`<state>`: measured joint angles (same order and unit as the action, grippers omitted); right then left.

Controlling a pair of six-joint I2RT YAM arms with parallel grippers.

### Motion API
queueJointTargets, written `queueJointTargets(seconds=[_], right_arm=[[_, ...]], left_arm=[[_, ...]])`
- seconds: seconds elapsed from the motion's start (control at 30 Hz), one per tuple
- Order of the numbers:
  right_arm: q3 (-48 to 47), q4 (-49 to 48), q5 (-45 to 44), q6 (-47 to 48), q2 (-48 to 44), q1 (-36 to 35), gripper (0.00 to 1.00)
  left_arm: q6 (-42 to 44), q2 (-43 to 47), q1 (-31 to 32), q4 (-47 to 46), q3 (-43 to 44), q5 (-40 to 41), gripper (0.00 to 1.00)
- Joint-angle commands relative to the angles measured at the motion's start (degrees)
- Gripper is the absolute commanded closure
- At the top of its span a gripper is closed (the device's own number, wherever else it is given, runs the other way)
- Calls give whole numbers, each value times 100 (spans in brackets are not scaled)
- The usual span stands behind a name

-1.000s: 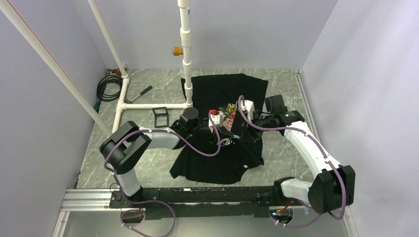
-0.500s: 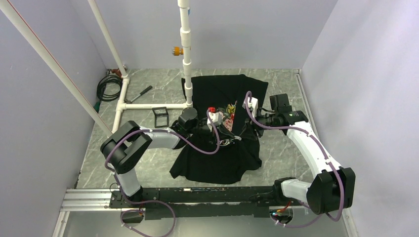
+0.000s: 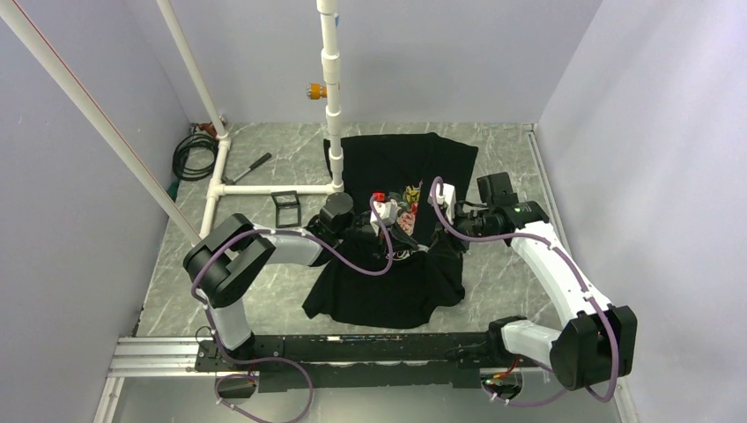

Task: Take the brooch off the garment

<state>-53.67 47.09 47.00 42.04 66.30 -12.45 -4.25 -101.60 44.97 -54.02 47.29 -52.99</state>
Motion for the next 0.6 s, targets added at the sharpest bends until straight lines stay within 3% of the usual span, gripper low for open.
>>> queueJointTargets(seconds=[0.0, 0.43, 0.57], right_arm=[[49, -168, 100, 153, -70, -91, 55], [147, -200, 176, 226, -42, -144, 67], [108, -187, 219, 247, -36, -143, 84]], left_arm=[[-278, -44, 12, -471, 207, -330, 100], [-637, -101, 12, -760, 237, -369, 100], [-643, -101, 10, -732, 237, -357, 100]])
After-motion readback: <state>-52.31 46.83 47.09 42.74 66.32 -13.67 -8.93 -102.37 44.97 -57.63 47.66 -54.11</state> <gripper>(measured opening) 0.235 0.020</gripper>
